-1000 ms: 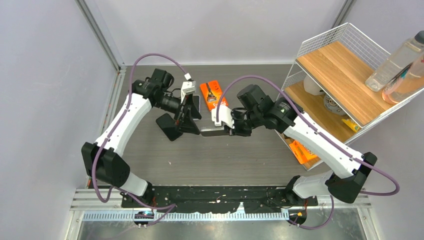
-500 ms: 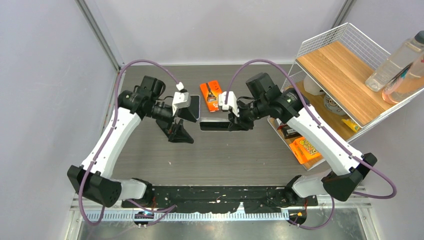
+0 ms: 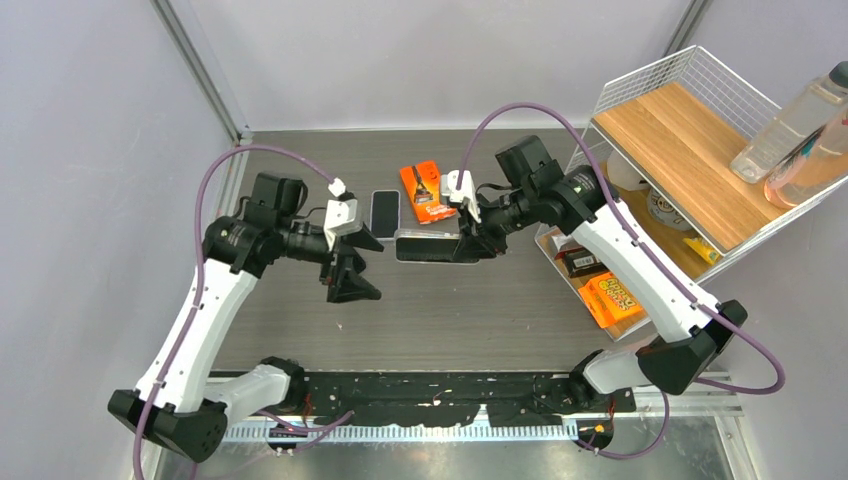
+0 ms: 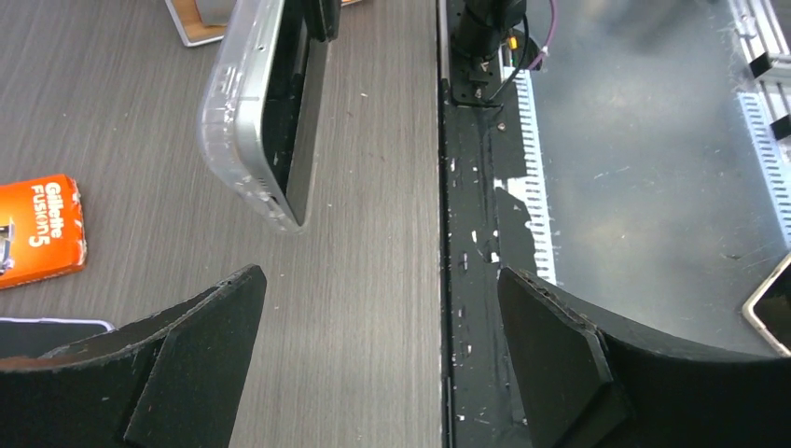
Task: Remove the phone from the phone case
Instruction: Remove the phone case from the phone.
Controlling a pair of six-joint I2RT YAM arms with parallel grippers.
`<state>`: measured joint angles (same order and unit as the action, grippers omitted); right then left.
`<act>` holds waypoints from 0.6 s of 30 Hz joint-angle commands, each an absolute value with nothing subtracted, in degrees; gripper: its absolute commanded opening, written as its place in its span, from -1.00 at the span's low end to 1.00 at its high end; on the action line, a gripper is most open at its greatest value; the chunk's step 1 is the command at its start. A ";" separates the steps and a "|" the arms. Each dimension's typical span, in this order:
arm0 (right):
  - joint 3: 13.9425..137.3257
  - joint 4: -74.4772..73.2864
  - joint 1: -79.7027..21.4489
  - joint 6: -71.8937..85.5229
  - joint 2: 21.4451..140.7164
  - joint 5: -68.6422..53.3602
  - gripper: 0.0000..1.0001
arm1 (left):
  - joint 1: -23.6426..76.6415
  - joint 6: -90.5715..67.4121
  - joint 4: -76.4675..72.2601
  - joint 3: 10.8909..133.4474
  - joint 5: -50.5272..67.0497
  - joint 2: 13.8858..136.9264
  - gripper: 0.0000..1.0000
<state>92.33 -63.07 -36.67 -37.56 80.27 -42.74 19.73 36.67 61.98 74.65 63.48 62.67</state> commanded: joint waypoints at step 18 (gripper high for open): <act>93.77 -59.45 -36.47 -35.60 80.31 -45.70 -0.89 | 19.99 8.11 37.84 73.19 70.79 58.94 0.87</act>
